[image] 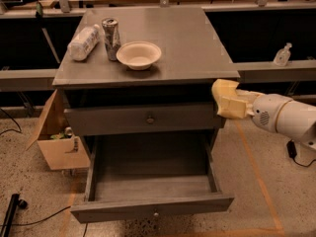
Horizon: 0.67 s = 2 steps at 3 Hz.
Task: Pick sponge from middle drawer and place on counter
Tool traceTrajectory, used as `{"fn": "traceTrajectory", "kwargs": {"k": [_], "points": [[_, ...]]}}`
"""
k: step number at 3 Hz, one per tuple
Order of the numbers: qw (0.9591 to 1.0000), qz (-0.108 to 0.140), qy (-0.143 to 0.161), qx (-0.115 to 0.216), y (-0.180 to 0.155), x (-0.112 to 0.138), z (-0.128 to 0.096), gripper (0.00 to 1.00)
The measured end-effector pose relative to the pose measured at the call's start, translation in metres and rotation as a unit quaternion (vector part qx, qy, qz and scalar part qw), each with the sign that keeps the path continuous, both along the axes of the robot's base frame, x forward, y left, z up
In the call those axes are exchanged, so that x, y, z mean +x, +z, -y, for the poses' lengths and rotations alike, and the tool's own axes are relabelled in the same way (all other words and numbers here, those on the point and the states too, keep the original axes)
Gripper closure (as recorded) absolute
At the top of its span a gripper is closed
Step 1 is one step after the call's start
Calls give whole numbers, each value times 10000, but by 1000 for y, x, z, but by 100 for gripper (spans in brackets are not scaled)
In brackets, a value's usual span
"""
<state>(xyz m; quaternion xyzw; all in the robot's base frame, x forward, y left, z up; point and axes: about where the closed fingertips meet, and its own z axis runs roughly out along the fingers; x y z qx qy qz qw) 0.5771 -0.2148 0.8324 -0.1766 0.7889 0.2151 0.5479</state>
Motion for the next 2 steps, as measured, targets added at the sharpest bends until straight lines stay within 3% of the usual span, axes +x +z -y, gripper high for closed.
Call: {"fn": "traceTrajectory", "kwargs": {"k": [1, 2], "points": [[9988, 448, 190, -33, 35, 22, -12, 100], [9947, 947, 383, -97, 79, 59, -22, 100]]}}
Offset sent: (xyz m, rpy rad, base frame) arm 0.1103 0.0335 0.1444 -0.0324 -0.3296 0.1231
